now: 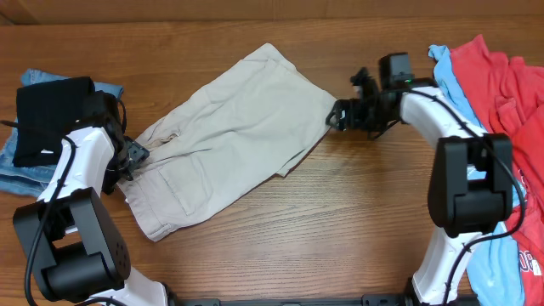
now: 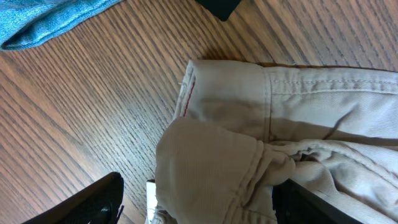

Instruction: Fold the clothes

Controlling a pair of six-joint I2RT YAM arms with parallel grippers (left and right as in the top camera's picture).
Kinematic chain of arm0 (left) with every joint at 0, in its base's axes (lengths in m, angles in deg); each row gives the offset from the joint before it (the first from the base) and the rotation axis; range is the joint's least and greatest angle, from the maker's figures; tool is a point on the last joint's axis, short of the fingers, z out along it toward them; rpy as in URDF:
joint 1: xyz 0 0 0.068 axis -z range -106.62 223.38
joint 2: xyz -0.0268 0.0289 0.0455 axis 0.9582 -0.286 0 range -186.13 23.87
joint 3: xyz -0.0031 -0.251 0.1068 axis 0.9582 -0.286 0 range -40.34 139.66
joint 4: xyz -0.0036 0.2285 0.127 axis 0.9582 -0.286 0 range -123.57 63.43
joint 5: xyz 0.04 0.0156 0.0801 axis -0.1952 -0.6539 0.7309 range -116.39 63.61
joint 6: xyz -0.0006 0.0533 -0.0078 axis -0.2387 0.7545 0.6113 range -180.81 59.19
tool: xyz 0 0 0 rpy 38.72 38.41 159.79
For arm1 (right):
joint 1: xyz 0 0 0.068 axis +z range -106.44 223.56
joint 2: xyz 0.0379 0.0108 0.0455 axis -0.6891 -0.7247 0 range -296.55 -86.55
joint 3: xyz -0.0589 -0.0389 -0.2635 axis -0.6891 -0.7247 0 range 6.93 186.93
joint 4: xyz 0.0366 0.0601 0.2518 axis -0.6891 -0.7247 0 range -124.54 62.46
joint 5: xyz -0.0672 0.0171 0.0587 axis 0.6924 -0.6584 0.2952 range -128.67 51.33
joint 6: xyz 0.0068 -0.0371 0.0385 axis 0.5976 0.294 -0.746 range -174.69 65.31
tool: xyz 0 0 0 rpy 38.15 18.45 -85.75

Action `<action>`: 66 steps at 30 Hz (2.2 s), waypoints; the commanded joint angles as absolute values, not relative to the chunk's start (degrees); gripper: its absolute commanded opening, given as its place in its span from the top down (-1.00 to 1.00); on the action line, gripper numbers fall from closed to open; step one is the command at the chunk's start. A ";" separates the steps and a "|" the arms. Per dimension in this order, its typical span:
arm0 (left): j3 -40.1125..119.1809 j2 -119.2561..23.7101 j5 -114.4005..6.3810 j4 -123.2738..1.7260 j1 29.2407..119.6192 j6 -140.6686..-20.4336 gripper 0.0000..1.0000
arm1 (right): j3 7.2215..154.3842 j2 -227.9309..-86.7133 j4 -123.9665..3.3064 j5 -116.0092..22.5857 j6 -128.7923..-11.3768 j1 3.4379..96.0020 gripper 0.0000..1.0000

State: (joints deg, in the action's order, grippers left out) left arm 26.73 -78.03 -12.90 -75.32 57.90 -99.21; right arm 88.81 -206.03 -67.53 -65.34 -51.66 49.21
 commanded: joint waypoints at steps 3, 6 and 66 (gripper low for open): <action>27.95 -77.38 -12.96 -75.76 57.55 -97.92 -0.60 | 87.87 -206.38 -62.20 -66.44 -52.05 52.81 -0.83; 27.95 -77.38 -14.56 -75.82 57.55 -96.10 -0.63 | 87.87 -206.38 -59.77 -66.42 -53.45 54.12 -0.72; 26.55 -77.27 -36.07 -84.57 69.76 -91.64 -0.77 | 99.17 -216.15 -56.06 -59.18 -54.59 51.35 -0.65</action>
State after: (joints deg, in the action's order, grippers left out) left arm 26.90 -78.03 -35.30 -84.72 69.30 -91.93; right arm 98.15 -213.64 -56.23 -53.70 -55.05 51.15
